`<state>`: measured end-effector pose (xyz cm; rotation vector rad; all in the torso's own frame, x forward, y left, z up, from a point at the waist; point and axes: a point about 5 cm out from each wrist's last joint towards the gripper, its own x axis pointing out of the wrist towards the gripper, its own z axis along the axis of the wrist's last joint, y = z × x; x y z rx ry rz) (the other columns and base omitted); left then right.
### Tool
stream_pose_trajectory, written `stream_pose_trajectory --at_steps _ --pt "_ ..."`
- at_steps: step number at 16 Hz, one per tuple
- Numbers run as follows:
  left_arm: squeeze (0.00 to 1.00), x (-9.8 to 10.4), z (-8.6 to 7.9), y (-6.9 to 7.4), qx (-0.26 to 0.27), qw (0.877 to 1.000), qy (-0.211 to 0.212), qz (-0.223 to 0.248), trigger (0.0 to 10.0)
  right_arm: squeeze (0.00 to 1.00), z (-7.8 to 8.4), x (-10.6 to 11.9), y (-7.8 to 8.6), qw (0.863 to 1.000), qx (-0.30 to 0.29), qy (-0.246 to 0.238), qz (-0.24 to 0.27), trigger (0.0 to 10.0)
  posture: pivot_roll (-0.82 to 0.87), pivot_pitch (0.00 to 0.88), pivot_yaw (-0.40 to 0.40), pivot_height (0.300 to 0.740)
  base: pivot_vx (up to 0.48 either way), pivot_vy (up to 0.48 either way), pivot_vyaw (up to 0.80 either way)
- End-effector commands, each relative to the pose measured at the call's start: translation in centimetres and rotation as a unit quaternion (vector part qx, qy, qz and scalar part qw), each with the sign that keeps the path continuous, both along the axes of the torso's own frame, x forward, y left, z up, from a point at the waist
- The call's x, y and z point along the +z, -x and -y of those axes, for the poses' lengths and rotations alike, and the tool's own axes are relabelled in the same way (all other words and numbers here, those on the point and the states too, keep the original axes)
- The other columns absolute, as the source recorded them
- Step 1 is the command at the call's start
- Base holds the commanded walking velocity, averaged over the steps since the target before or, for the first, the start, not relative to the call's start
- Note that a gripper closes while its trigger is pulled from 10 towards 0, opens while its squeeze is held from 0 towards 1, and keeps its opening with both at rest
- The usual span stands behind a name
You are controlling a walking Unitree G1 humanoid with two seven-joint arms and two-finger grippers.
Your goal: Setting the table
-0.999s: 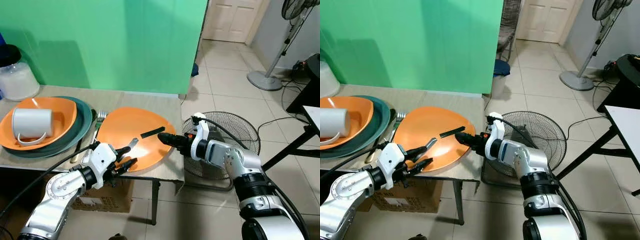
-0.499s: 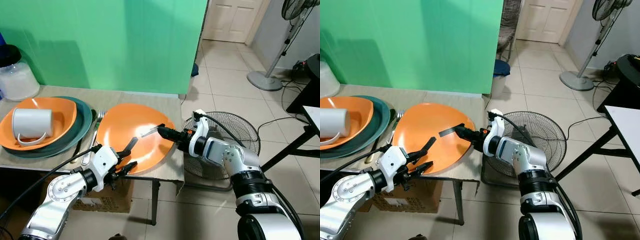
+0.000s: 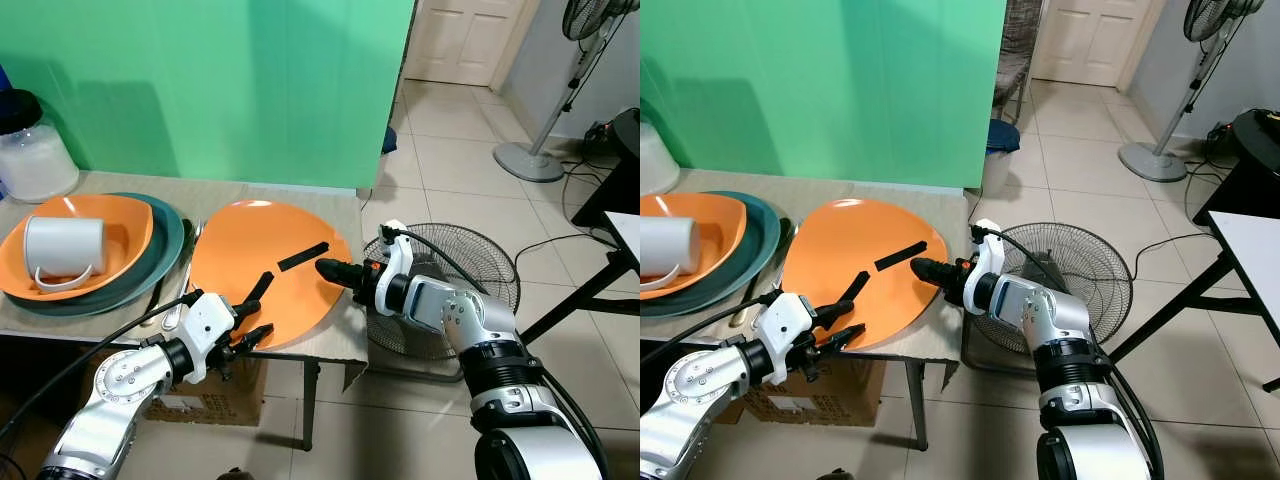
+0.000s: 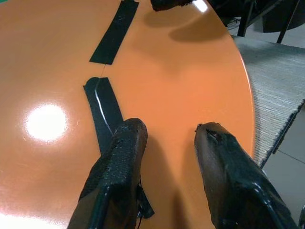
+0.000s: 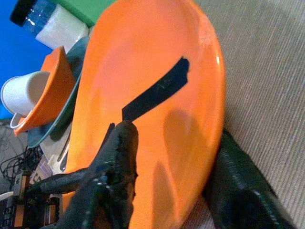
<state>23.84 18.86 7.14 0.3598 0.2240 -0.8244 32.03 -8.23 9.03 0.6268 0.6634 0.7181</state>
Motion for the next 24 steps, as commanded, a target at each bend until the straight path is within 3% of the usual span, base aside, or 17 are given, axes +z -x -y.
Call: stream_pose_trajectory --at_steps 1,14,16,20,22,23,24 --pt "0.00 -0.6 -0.6 0.1 0.002 1.000 -0.018 -0.018 10.0 0.00 -0.1 0.3 -0.1 1.000 0.002 0.005 0.003 0.0 0.10 0.000 -0.056 0.740 0.000 0.000 0.00" --pt "0.00 0.8 -1.3 -1.3 0.007 1.000 -0.013 0.016 10.0 0.00 0.4 0.9 -0.7 0.999 -0.032 -0.035 -0.004 0.0 0.10 0.000 -0.038 0.740 0.000 0.000 0.00" --pt "0.00 3.0 -0.8 -2.1 0.005 0.999 0.012 0.053 10.0 0.00 1.3 1.3 -1.1 0.998 -0.053 -0.041 -0.002 0.0 0.10 0.000 -0.035 0.740 0.000 0.000 0.00" --pt "0.00 8.0 1.2 -3.6 0.004 0.988 0.078 0.132 10.0 0.00 4.6 3.5 -2.2 0.991 -0.120 -0.058 0.031 0.0 0.10 0.000 -0.023 0.740 0.000 0.000 0.00" --pt "0.00 9.9 2.7 -3.8 -0.008 0.981 0.111 0.157 10.0 0.00 7.7 5.5 -2.4 0.977 -0.190 -0.057 0.079 0.0 0.10 0.000 -0.012 0.740 0.000 0.000 0.00" --pt "0.00 11.0 3.5 -3.8 -0.011 0.978 0.132 0.164 10.0 0.00 9.4 6.6 -1.6 0.969 -0.216 -0.047 0.113 0.0 0.09 0.000 0.008 0.740 0.000 0.000 0.00" --pt "0.00 11.0 3.5 -3.8 -0.011 0.978 0.132 0.164 10.0 0.00 9.4 6.6 -1.6 0.969 -0.216 -0.047 0.113 0.0 0.09 0.000 0.008 0.740 0.000 0.000 0.00"
